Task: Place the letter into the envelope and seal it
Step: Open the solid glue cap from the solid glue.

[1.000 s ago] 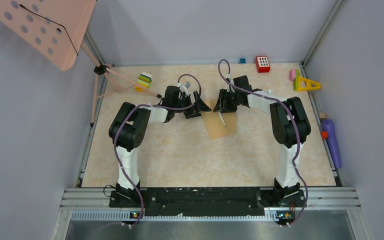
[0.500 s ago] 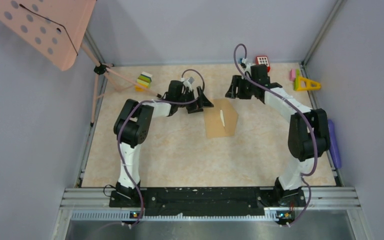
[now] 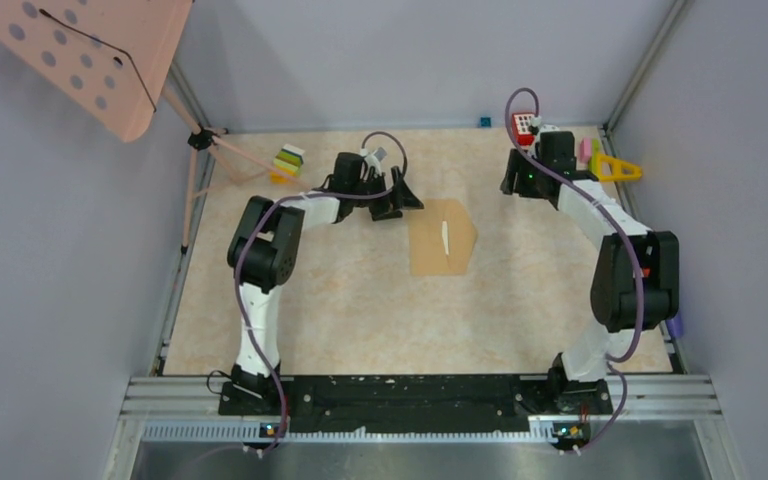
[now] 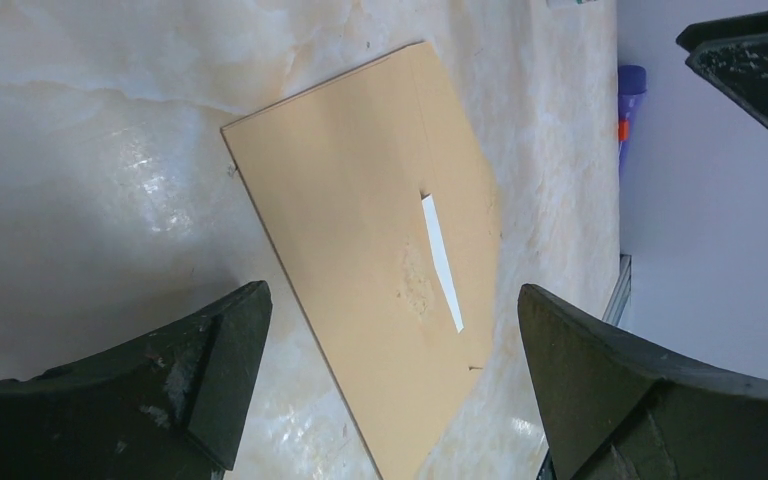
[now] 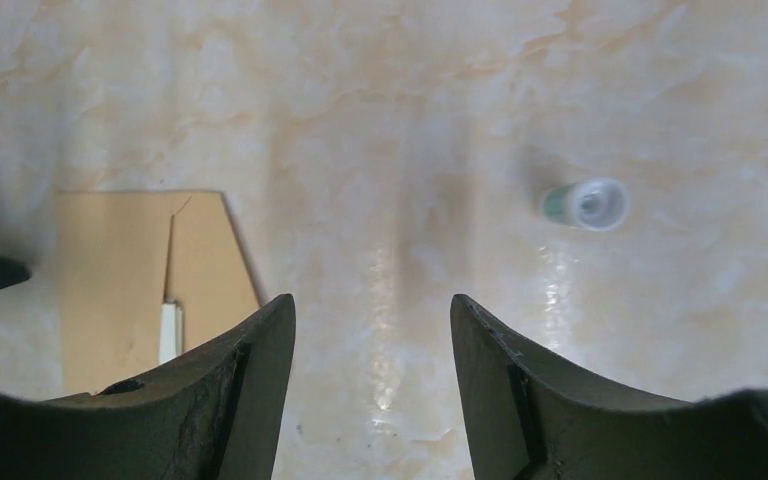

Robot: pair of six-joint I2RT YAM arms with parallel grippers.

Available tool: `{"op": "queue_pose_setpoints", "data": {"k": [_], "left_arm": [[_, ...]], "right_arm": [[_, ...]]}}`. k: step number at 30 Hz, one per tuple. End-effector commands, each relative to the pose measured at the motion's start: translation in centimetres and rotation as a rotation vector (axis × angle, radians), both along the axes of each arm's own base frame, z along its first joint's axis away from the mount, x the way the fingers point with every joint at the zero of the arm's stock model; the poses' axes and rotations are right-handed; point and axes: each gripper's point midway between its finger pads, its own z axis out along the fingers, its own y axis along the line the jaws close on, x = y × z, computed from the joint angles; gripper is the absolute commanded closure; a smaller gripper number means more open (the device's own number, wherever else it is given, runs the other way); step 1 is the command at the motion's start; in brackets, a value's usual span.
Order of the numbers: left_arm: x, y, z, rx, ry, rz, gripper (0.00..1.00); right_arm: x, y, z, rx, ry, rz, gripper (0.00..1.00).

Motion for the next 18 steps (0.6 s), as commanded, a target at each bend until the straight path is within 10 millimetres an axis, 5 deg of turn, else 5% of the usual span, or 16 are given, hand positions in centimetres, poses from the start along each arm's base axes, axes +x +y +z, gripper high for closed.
{"op": "queue_pose_setpoints", "data": {"k": [1, 7, 18], "left_arm": [[0.0, 1.0, 8.8, -0.035, -0.219, -0.048, 0.02], [-2.7, 3.0, 12.9, 0.048, -0.392, -0.079, 0.02], [-5.9, 6.1, 12.9, 0.213, -0.477, -0.110, 0.02]], "right_arm": [[2.9, -3.8, 5.2, -0.154, -0.166, -0.129, 0.42], [4.8, -6.0, 3.9, -0.238, -0.135, -0.202, 0.42], [7.0, -8.4, 1.3, -0.354, -0.064, -0.245, 0.41]]}}
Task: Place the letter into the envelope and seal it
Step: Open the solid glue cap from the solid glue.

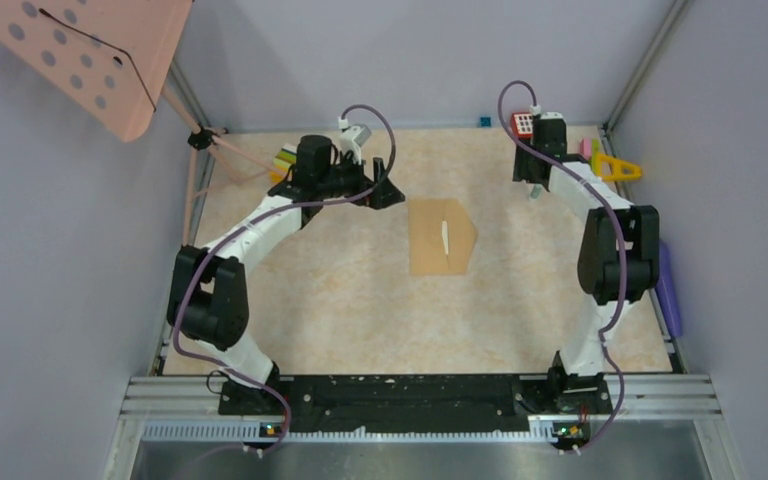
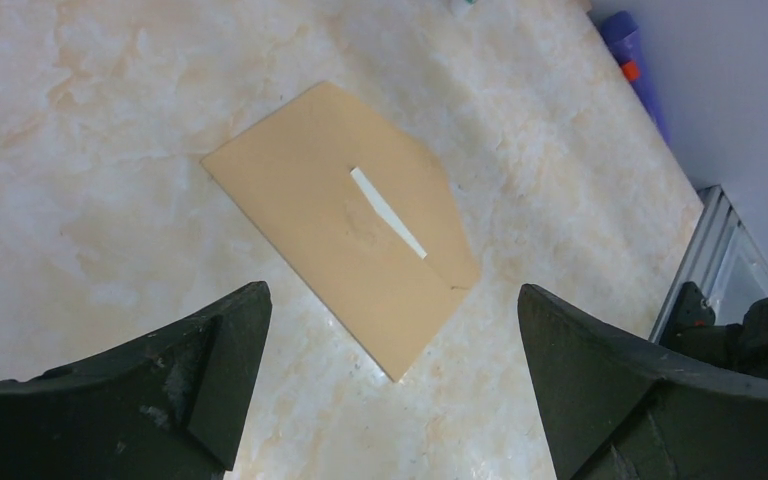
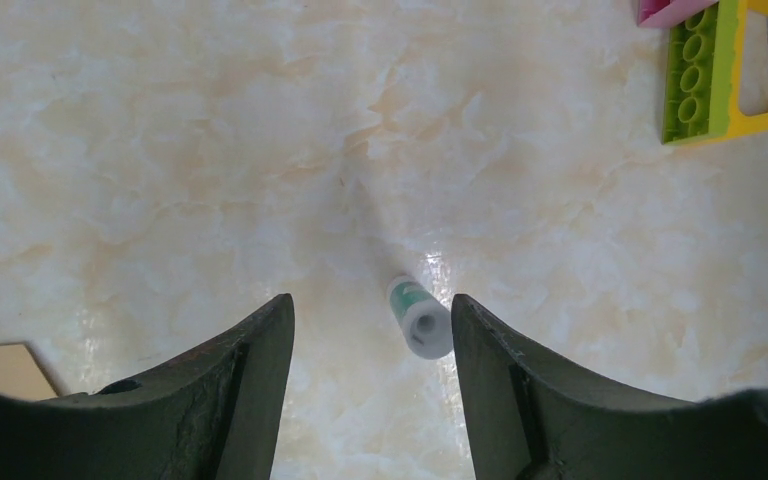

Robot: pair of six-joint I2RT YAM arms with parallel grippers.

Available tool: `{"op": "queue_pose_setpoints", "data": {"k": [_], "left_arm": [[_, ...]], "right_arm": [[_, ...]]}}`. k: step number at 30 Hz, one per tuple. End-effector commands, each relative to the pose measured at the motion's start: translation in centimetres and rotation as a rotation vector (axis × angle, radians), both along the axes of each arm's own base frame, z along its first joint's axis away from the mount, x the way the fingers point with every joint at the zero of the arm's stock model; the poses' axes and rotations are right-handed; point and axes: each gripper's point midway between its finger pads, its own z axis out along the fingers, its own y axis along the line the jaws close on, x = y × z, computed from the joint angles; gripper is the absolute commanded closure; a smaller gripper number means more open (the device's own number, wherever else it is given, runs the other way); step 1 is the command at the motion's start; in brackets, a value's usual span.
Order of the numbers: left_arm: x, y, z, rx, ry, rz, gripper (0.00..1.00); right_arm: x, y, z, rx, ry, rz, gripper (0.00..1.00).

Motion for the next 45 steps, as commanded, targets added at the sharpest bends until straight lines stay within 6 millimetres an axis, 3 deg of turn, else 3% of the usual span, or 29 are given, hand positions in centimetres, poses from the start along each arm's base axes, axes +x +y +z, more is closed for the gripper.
{"op": "queue_pose_setpoints", "data": {"k": [1, 18, 31, 34, 39, 42, 45], "left_arm": [[-1.1, 1.4, -1.5, 0.095, -0.012, -0.004, 0.02], [-2.0, 1.1, -1.9, 0.059, -0.004, -0.018, 0.02], [-2.4, 0.9, -2.0, 0.035, 0.001, -0.026, 0.02], [-2.5, 0.8, -2.0, 0.028, 0.012, -0.030, 0.02], [-2.6, 0.7, -2.0, 0.023, 0.017, -0.037, 0.02], [-2.6, 0.6, -1.6, 0.019, 0.006, -0.045, 0.02], [-2.7, 0.5, -0.6, 0.019, -0.021, -0.068, 0.02]], "right_arm": [[1.9, -1.8, 1.6, -0.062, -0.018, -0.034, 0.41], [0.7, -1.9, -3.5, -0.075, 0.175, -0.004, 0.42], [1.8, -2.1, -3.5, -0.083, 0.169, -0.010, 0.54], [1.9, -2.3, -3.6, -0.093, 0.174, -0.011, 0.62], [1.7, -2.4, -3.6, -0.104, 0.184, -0.005, 0.88], [1.6, -2.5, -2.6, -0.109, 0.167, -0.005, 0.97], [1.4, -1.7, -0.3, -0.074, 0.126, 0.027, 0.99]]}}
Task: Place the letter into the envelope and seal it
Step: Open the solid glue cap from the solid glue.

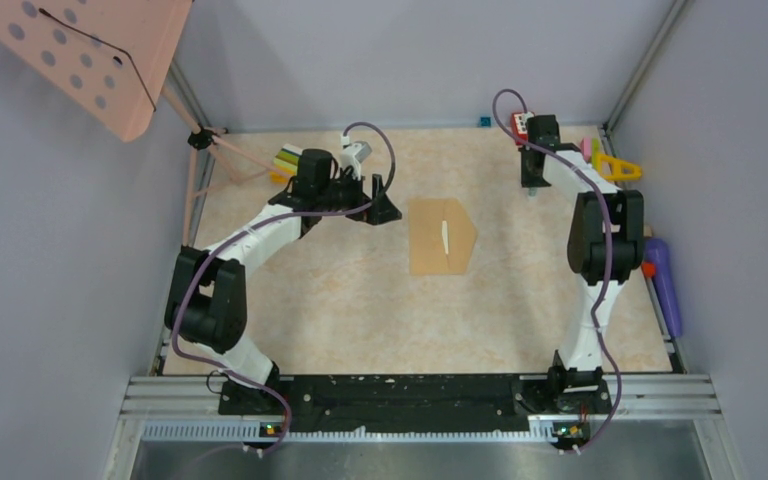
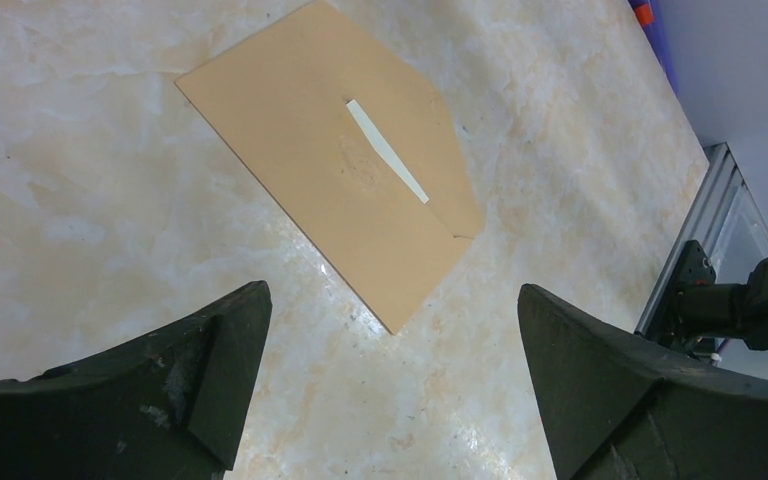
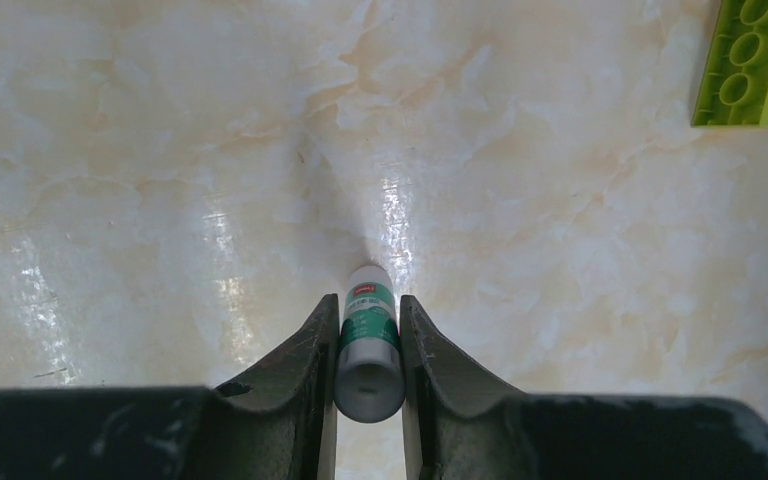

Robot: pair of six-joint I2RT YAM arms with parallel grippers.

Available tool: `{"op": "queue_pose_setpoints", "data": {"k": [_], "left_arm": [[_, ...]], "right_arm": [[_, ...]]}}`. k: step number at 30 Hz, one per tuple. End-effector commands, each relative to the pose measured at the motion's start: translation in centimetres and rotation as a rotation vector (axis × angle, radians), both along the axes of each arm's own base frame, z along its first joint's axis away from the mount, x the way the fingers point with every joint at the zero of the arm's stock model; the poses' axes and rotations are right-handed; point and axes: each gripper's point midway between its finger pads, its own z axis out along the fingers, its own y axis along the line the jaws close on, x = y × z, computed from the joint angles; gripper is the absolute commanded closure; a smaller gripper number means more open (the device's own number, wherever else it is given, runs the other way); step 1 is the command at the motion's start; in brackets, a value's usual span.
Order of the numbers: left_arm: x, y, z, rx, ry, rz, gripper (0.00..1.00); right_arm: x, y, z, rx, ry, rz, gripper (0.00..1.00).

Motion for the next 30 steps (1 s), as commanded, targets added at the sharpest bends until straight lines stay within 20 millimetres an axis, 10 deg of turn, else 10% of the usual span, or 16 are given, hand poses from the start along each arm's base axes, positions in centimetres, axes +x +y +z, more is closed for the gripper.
{"op": "queue_pose_setpoints", "data": {"k": [1, 13, 22, 30], "left_arm": [[-0.1, -0.4, 4.1, -0.041, -0.117, -0.053, 0.02], [-2.8, -0.6, 14.5, -0.017, -0.449, -0.279, 0.02], [-7.1, -1.9, 14.5, -0.065, -0.465, -0.417, 0.02], [-9.7, -2.7, 16.0, -0.252, -0.455, -0.377, 0.02]], "right_arm": [[0.7, 0.6, 5.2, 0.048, -0.105, 0.034, 1.00], [-7.5, 13.5, 22.5, 0.745, -0.388, 0.423, 1.00], [-13.6, 18.5, 26.6, 1.212, -0.495, 0.609, 1.00], [-16.3, 20.3, 25.6, 1.391, -0.486, 0.670, 1.00]]}}
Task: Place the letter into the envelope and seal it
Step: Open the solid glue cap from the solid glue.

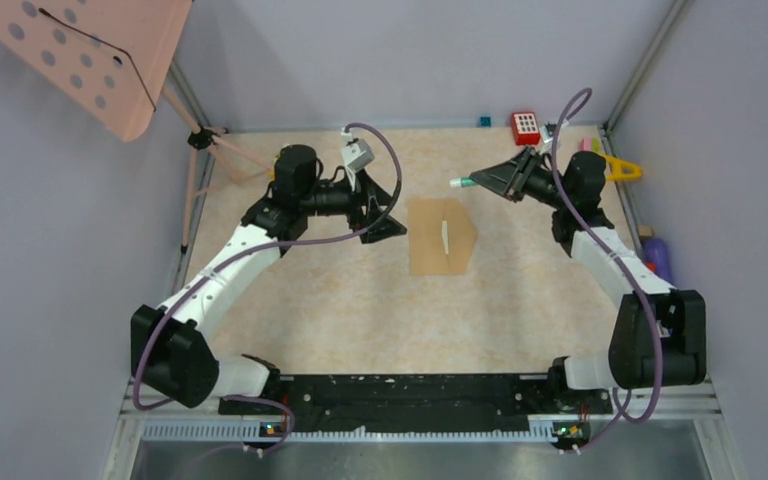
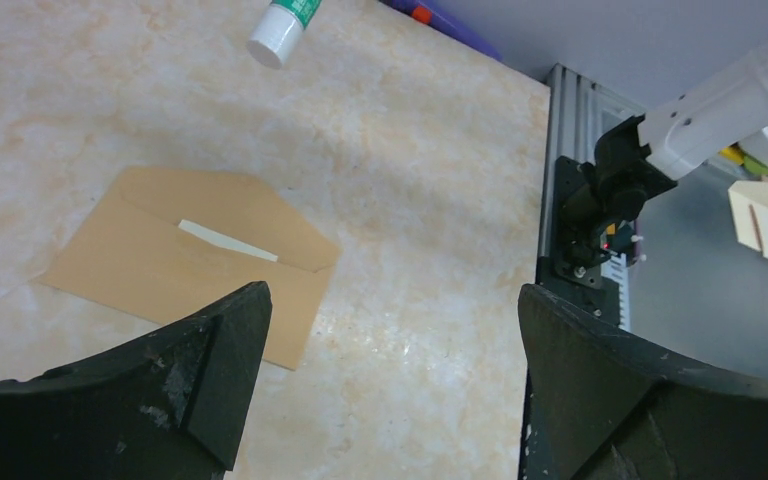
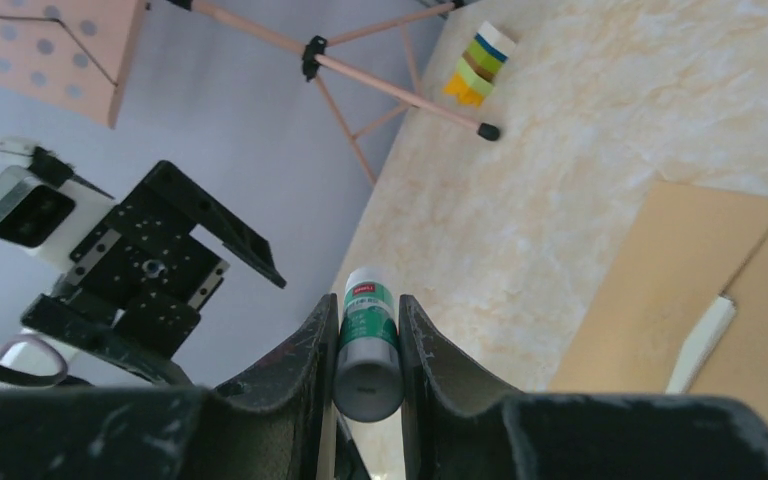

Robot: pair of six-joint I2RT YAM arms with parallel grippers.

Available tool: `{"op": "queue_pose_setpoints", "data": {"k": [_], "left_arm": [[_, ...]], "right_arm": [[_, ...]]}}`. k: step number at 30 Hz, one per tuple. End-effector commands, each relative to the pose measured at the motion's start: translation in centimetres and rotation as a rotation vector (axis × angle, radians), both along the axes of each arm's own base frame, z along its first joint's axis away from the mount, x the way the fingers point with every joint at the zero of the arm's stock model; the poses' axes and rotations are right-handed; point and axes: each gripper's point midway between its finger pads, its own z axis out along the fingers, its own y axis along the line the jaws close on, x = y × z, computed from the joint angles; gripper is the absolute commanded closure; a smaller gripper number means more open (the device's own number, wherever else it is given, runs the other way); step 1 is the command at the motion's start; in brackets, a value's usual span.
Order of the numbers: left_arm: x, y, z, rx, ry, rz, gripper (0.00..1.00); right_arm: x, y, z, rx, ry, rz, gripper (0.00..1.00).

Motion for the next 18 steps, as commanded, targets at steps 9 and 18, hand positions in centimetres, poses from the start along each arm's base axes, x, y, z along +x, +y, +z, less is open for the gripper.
{"op": "queue_pose_setpoints", "data": {"k": [9, 18], "left_arm": [[-1.2, -1.7, 6.2, -0.385, 0.135, -0.042, 0.02], [-0.4, -2.8, 6.2, -0.453, 0.220, -0.073, 0.02]], "right_arm": [[-3.6, 3.3, 5.6, 0.194, -0.138, 0.273, 1.00], [-5.2, 4.7, 6.4, 0.299, -0.175, 0.293, 1.00]]}}
